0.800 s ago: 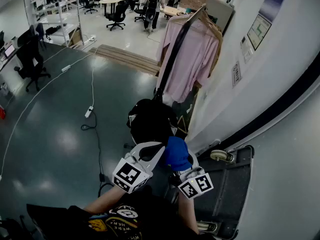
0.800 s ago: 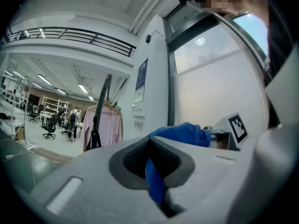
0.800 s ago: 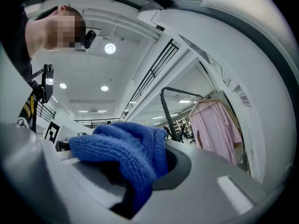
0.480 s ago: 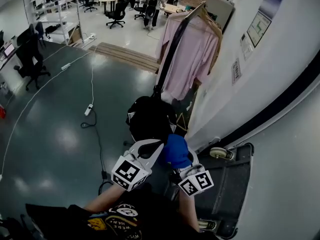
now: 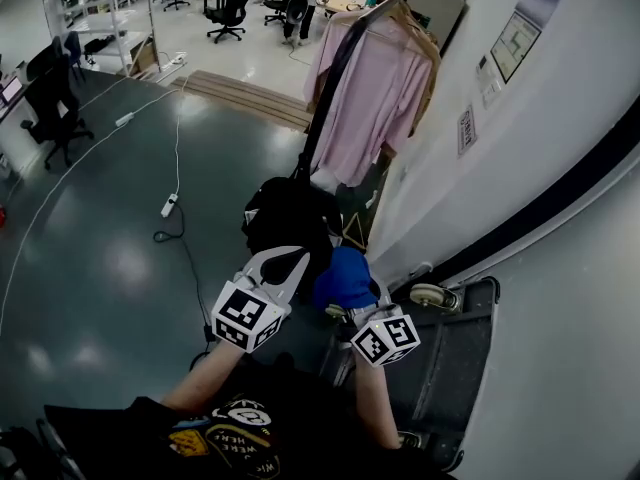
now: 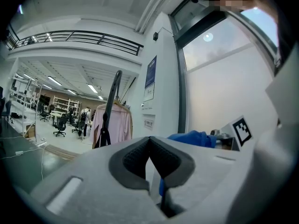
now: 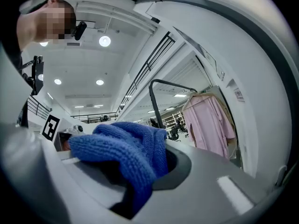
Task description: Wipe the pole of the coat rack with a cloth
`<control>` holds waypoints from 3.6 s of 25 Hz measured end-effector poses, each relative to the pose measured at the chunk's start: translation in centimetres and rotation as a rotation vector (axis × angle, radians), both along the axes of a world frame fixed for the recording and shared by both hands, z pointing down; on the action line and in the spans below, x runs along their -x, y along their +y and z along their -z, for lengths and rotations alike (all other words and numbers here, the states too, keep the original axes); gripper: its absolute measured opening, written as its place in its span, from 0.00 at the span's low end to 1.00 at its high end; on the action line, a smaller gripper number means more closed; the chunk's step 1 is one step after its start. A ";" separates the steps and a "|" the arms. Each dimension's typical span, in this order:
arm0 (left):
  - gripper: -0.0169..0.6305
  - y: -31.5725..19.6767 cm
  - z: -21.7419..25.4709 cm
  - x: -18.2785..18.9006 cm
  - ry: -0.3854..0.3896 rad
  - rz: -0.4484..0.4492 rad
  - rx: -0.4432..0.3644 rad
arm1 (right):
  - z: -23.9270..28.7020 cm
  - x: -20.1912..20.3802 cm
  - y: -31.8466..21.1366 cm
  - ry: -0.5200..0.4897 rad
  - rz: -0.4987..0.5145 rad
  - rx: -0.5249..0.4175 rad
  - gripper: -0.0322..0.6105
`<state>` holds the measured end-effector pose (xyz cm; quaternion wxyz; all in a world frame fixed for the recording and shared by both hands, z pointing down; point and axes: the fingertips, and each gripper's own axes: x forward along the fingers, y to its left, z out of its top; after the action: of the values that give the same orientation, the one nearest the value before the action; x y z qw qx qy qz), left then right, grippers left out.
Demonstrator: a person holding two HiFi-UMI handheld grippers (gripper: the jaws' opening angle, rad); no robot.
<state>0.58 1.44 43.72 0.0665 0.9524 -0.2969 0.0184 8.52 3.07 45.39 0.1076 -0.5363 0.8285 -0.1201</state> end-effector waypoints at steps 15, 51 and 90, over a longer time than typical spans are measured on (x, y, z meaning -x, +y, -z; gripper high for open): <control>0.03 -6.0 1.3 -0.1 0.003 0.085 -0.040 | 6.1 0.0 -18.3 0.098 0.015 -0.100 0.12; 0.03 -21.3 4.5 0.5 0.042 0.184 -0.084 | 29.4 -10.0 -42.3 0.086 -0.319 -0.327 0.11; 0.03 -22.6 4.4 1.0 0.041 0.267 -0.098 | 21.2 1.1 -26.2 0.166 0.065 -0.553 0.11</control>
<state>-0.47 -21.14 39.31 0.0276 0.9068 -0.4199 -0.0248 7.38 -23.08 24.20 0.1777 -0.4676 0.8526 0.1510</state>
